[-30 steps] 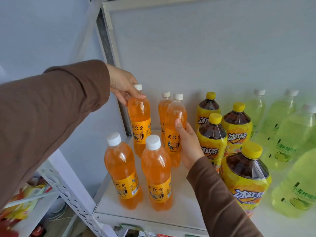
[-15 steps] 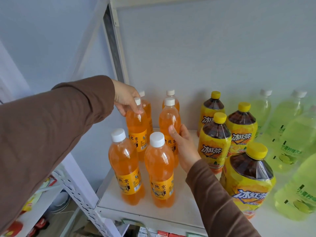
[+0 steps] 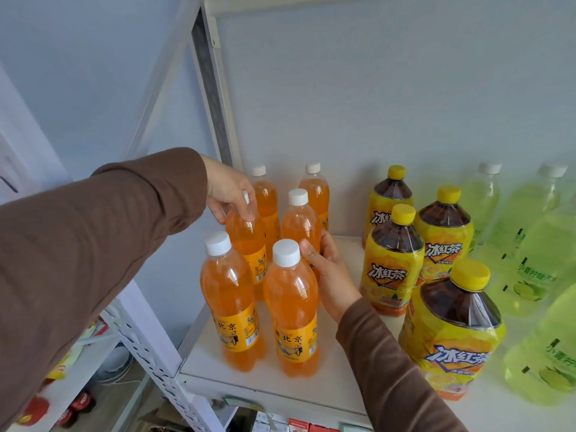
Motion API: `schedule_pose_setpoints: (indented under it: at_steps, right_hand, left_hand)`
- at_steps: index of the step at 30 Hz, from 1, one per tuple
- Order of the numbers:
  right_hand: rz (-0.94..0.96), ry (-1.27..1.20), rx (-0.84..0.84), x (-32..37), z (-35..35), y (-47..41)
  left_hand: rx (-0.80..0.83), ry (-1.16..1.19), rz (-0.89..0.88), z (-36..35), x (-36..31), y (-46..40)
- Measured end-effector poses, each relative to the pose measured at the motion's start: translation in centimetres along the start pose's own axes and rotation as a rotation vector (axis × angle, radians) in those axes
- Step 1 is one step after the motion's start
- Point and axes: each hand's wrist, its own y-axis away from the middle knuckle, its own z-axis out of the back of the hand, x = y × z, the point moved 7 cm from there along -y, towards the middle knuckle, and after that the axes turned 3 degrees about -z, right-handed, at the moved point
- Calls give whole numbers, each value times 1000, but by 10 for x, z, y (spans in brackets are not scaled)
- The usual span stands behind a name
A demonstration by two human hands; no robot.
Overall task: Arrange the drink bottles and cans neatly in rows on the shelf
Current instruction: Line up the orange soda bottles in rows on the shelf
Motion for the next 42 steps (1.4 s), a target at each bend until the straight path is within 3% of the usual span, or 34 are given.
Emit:
schedule_pose_setpoints:
  at_steps: [29, 33, 37, 42]
  right_hand:
    - [49, -31, -49, -5, -5, 2]
    - [97, -46, -114, 9, 5, 0]
    - [141, 30, -151, 22, 14, -10]
    - [156, 71, -255, 27, 23, -26]
  left_hand:
    - [106, -78, 14, 3, -1, 0]
    - [144, -32, 18, 3, -7, 4]
    - [-5, 43, -42, 23, -20, 5]
    - [-417, 48, -104, 73, -12, -11]
